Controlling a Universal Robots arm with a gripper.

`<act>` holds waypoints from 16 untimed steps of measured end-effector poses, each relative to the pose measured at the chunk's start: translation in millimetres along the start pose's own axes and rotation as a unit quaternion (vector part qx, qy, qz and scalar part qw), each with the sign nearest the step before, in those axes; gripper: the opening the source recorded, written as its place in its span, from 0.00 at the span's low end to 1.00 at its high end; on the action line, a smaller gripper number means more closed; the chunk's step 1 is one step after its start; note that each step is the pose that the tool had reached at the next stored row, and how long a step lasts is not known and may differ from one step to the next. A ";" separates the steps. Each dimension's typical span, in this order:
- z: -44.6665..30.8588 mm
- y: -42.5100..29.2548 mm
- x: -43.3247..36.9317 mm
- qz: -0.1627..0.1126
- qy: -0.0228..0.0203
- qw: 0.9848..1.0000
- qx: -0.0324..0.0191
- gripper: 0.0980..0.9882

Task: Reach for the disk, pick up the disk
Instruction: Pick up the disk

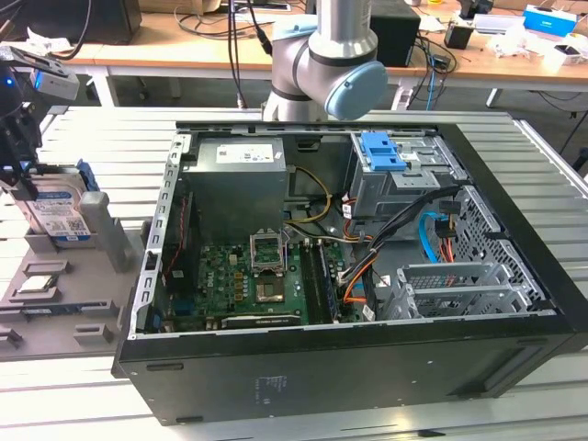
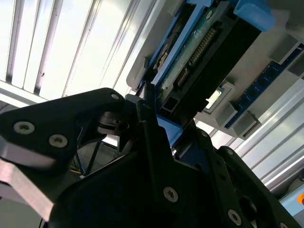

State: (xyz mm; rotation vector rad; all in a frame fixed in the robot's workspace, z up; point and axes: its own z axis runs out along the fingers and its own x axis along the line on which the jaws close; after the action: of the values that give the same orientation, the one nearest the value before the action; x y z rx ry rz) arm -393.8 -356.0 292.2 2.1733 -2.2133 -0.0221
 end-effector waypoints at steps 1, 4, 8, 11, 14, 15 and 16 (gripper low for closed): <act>-0.4 -0.1 0.0 0.000 0.000 1.000 0.000 0.30; -3.2 0.0 0.0 0.000 0.000 1.000 0.000 0.30; -11.0 0.0 -0.5 0.000 0.000 1.000 0.000 0.30; -19.0 -0.4 -1.3 0.000 0.000 1.000 0.000 0.30; -24.5 -0.6 -1.9 0.000 0.000 1.000 0.000 0.30; -27.1 -0.7 -2.2 0.000 0.000 1.000 0.000 0.30; -30.1 -0.9 -2.6 0.000 0.000 1.000 0.000 0.30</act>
State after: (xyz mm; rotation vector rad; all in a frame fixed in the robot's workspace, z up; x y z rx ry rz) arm -391.7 -352.9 322.2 2.1735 -2.2133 -0.0220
